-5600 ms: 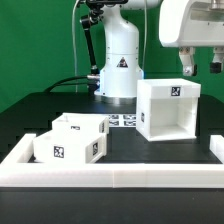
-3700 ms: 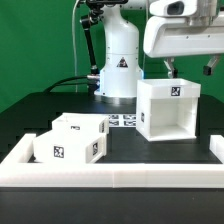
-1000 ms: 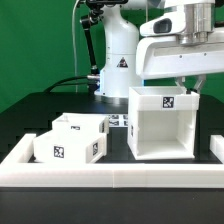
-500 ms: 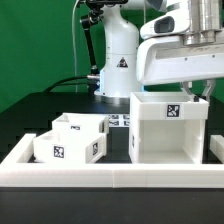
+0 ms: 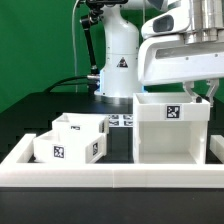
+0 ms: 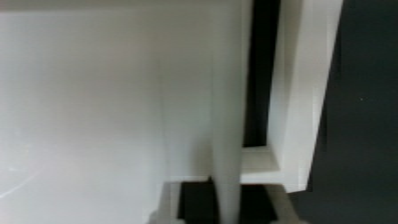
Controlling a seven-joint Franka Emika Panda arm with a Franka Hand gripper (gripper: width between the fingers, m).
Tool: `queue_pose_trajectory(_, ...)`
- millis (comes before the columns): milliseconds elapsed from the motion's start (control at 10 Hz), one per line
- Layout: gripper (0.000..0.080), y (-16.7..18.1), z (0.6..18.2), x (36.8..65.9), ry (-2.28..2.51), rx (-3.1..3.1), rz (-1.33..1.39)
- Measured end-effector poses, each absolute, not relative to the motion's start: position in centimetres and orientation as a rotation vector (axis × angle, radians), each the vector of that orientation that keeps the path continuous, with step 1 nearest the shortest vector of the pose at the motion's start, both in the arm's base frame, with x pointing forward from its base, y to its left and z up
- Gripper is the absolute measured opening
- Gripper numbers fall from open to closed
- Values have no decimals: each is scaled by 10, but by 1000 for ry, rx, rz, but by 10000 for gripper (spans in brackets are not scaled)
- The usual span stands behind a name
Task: Assemble drawer
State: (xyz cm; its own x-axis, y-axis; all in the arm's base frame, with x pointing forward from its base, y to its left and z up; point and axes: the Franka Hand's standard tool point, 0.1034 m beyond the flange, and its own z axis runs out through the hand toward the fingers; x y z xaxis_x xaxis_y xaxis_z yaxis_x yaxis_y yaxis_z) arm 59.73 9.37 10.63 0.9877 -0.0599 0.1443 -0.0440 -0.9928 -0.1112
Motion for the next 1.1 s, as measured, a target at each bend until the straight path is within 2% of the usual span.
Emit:
queue_pose_trajectory(700,48,106,104,605,845,-2855,-253)
queue_pose_trajectory(1100,48,100,109,610,1005,-2776,-262)
